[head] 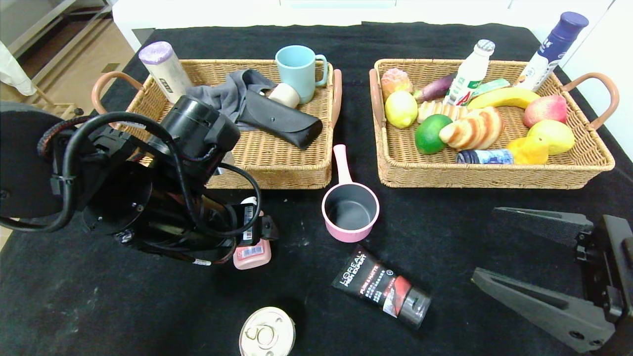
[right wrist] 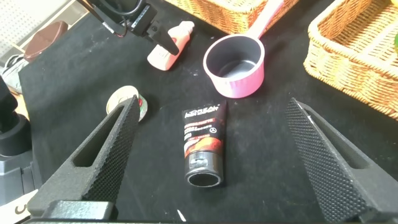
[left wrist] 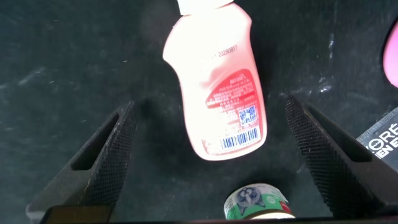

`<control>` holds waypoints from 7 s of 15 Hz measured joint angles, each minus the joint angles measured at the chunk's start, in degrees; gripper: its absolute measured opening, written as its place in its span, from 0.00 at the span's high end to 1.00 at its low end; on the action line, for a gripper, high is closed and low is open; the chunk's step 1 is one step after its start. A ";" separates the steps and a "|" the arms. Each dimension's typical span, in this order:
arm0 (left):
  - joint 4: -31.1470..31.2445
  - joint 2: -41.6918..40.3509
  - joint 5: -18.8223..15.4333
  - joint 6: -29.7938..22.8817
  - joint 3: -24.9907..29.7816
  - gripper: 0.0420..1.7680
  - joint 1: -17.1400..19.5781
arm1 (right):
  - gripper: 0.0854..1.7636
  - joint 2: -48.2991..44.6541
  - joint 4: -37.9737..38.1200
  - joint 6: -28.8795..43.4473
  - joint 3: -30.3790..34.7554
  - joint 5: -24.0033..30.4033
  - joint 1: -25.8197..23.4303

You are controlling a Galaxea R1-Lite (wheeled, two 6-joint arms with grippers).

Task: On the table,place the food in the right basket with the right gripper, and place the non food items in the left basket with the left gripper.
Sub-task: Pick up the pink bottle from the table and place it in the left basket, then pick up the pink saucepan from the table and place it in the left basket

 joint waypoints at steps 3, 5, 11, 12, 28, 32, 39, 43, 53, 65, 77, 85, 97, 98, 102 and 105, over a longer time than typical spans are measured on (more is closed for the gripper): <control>0.06 0.46 -0.91 0.00 0.59 0.03 0.22 | 0.03 0.59 -0.06 -0.13 0.04 -0.11 -0.07; 0.04 0.83 -0.88 -0.11 0.72 0.03 0.55 | 0.03 0.72 -0.06 -1.07 0.09 -0.17 -0.16; -0.22 1.32 -1.13 -0.13 0.69 0.03 1.00 | 0.03 0.76 -0.06 -1.48 0.06 -0.11 -0.73; -0.28 1.32 -1.18 -0.18 0.72 0.03 0.96 | 0.03 0.74 -0.09 -1.56 0.06 -0.11 -0.77; -0.22 1.35 -1.07 -0.27 0.69 0.54 0.91 | 0.03 1.77 -0.09 -2.56 0.74 0.00 -0.99; 0.06 0.99 -1.13 -0.22 0.72 0.54 0.90 | 0.03 2.07 -0.02 -2.58 0.96 0.07 -0.93; 0.09 -4.91 -1.05 1.68 2.38 0.54 0.06 | 0.03 2.35 0.20 -2.58 1.08 0.18 -0.49; 0.00 -11.13 -0.83 4.77 3.34 0.54 0.33 | 0.03 2.79 0.09 -2.63 1.16 0.16 -0.32; -14.25 -14.20 -0.61 14.42 -1.02 0.54 3.63 | 0.03 3.29 -0.09 -2.58 0.94 0.07 -0.27; -23.09 -0.02 -1.24 19.71 -12.13 0.54 8.37 | 0.03 3.62 -0.22 -2.23 -0.52 0.11 -1.84; -23.06 6.67 -3.11 19.80 -19.60 0.54 9.31 | 0.03 3.43 -0.30 -2.47 -0.28 0.07 -1.93; -23.15 7.22 -3.91 19.77 -19.63 0.29 9.16 | 0.03 3.56 -0.28 -2.45 -0.33 0.02 -1.95; -22.14 0.57 -3.89 19.52 -11.39 0.09 2.27 | 0.03 3.69 -0.28 -2.47 -0.11 0.02 -1.89; -21.99 -0.28 -3.86 19.47 -10.03 0.08 1.07 | 0.03 3.72 -0.26 -2.47 -0.11 0.02 -1.89; -18.44 -2.47 -3.56 18.92 -5.97 0.06 -4.41 | 0.03 3.82 -0.26 -2.52 -0.07 0.02 -1.84; -18.03 -2.23 -2.90 18.64 -4.08 0.05 -7.69 | 0.03 3.93 -0.23 -2.54 -0.07 0.02 -1.84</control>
